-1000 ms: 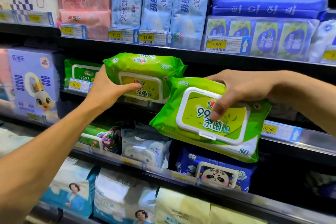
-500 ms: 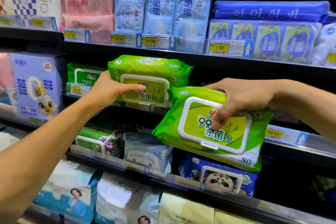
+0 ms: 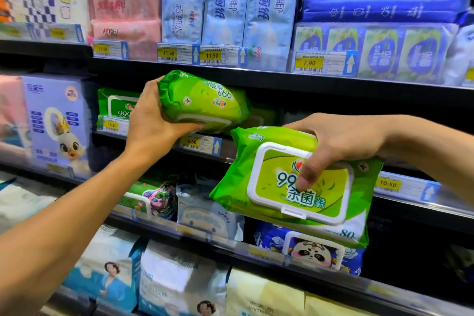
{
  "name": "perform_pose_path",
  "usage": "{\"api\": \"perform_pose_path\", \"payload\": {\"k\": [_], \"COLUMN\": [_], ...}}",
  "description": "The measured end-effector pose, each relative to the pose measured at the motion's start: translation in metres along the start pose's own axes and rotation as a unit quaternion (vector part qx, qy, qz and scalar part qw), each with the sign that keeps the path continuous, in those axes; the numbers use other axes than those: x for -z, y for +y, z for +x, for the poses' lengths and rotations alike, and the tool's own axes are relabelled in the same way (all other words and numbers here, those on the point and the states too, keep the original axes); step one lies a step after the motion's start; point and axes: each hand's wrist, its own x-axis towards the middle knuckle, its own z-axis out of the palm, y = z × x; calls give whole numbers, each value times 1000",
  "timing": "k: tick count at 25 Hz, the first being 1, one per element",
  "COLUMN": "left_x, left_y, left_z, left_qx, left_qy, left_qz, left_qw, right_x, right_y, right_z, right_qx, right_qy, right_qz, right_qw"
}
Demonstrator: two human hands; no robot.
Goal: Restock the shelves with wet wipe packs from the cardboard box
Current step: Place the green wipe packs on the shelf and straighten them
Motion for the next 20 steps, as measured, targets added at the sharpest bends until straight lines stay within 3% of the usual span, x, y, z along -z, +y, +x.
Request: {"api": "perform_pose_path", "payload": {"k": [3, 5, 11, 16, 20], "left_x": [-12, -21, -39, -52, -53], "left_y": [-8, -11, -6, 18, 19], "left_z": [13, 15, 18, 13, 35], "left_qx": [103, 126, 115, 132, 181], "left_qy": [-64, -76, -46, 3, -85], "left_qz": [-117, -126, 10, 174, 171], "left_qw": [986, 981, 992, 976, 965], "right_x": [-1, -2, -8, -16, -18], "right_y": [2, 5, 9, 6, 5], "right_z": [5, 9, 18, 19, 20], "right_qx": [4, 9, 14, 24, 20], "right_qy": [-3, 2, -14, -3, -11], "right_qz": [-2, -3, -9, -8, 4], "right_qw": [1000, 1000, 1000, 1000, 1000]}}
